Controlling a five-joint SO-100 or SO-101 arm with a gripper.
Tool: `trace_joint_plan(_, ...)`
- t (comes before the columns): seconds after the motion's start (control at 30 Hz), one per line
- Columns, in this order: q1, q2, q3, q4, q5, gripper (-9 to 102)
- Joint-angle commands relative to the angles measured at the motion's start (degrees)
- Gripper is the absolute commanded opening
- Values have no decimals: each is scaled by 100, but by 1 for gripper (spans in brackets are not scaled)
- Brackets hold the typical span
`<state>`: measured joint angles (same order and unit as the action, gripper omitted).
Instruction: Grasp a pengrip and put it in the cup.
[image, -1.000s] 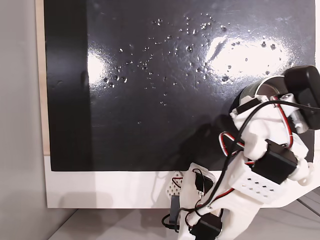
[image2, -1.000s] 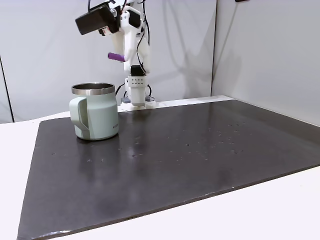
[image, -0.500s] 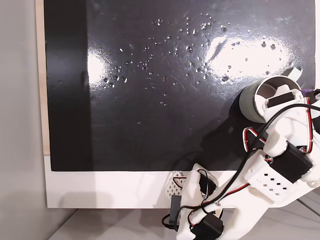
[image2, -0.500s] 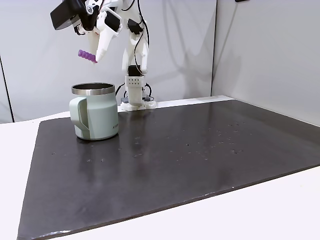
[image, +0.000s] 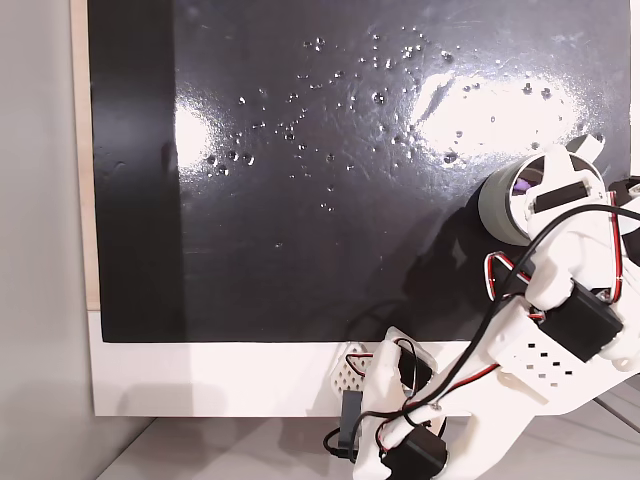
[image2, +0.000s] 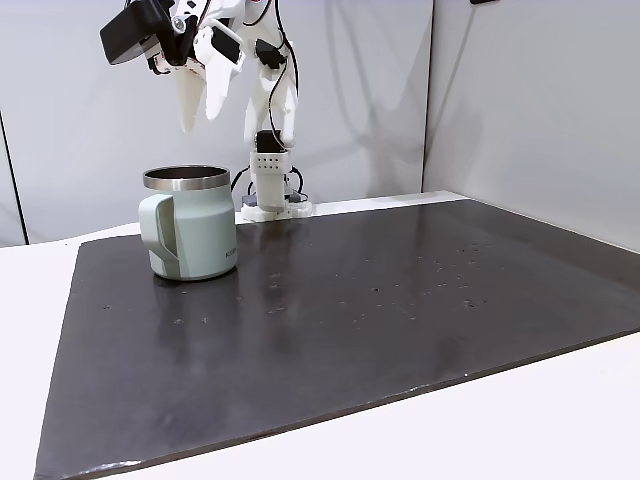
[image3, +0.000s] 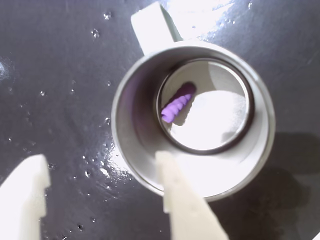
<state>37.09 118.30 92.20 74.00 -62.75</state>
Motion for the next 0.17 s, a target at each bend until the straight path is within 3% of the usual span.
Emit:
trace_joint_plan(0.0, 9, 255, -26, -193, 70, 22)
trace_joint_plan(0.13, -44, 369, -26, -193, 70, 22)
